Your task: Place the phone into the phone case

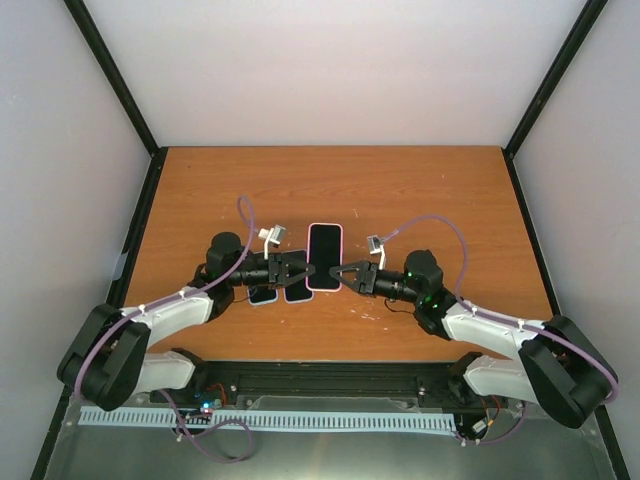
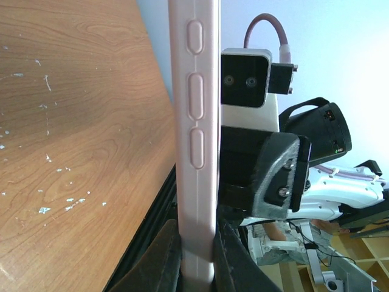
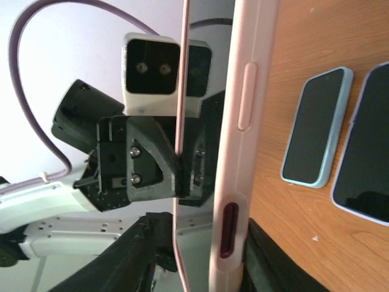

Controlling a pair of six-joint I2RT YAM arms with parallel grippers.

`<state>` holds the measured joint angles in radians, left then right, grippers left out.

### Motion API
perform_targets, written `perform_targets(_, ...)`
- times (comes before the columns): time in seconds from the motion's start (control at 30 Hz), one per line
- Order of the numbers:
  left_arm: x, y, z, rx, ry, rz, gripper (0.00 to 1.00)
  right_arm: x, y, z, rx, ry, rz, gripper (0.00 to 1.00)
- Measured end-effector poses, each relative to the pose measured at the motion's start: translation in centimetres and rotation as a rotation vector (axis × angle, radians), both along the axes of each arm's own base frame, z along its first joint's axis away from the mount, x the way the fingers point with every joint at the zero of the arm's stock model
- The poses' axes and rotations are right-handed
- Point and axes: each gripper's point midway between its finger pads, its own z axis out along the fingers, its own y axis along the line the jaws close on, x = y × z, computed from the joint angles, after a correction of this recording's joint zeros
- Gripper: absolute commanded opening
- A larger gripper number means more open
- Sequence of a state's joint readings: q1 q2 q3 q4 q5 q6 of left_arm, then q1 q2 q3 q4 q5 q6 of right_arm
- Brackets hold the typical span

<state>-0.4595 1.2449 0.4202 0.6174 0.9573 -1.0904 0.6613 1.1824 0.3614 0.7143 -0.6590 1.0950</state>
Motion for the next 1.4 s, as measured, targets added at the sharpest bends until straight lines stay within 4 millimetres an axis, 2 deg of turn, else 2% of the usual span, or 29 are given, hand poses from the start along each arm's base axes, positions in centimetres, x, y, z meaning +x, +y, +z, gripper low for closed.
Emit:
perform_targets(0.07,0.1,-0.1,-0.1,0.0,0.001,-0.003,0.0,0.1,-0.1,-0.4,-0.01,0.021,-0.01,0.25)
perform_targets(0.1,0.2,-0.1,-0.4,0.004,0.008,-0.003,0.0,0.1,-0.3,-1.1,-0.022,0.052,-0.021,0.17)
perform_targets(0.23,0.2,-0.2,-0.5,0.006,0.008,0.0,0.0,0.0,-0.5,-1.5,-0.024,0.073,-0.035,0.04)
perform_targets(0.47,0.3,-0.1,-0.7,0.016,0.009,0.01,0.02,0.1,-0.6,-1.3,-0.019,0.072,-0.042,0.03)
perform_targets(0.57,0.2,0.0,-0.8,0.032,0.005,0.02,0.2,0.0,-0.6,-1.5,-0.029,0.066,-0.038,0.03)
perform_targets(0.7,0.9,0.4,-1.0,0.068,-0.02,0.074,0.56,-0.2,-0.7,-1.9,-0.069,0.042,-0.036,0.03)
perform_targets(0.8,1.6,1.0,-0.9,0.097,-0.047,0.123,0.78,-0.1,-1.2,-3.7,-0.166,0.057,-0.054,0.03)
perform_targets(0.87,1.9,1.4,-0.7,0.119,-0.062,0.149,0.87,0.1,-1.6,-5.0,-0.235,0.067,-0.063,0.03)
perform_targets(0.9,2.0,1.6,-0.6,0.134,-0.071,0.169,0.96,0.2,-1.7,-5.5,-0.269,0.071,-0.065,0.03)
perform_targets(0.93,2.0,1.9,-0.5,0.149,-0.08,0.188,0.99,0.3,-1.8,-5.9,-0.295,0.071,-0.064,0.03)
perform_targets(1.1,2.4,3.6,0.3,0.22,-0.131,0.288,0.99,1.4,-1.9,-8.3,-0.403,0.081,-0.047,0.05)
perform_targets(1.3,2.5,5.9,1.1,0.31,-0.172,0.401,1.0,2.6,-2.3,-13.1,-0.504,0.186,-0.026,0.07)
perform_targets(1.4,2.2,6.8,1.2,0.34,-0.18,0.435,1.0,2.9,-2.4,-14.7,-0.53,0.227,-0.014,0.07)
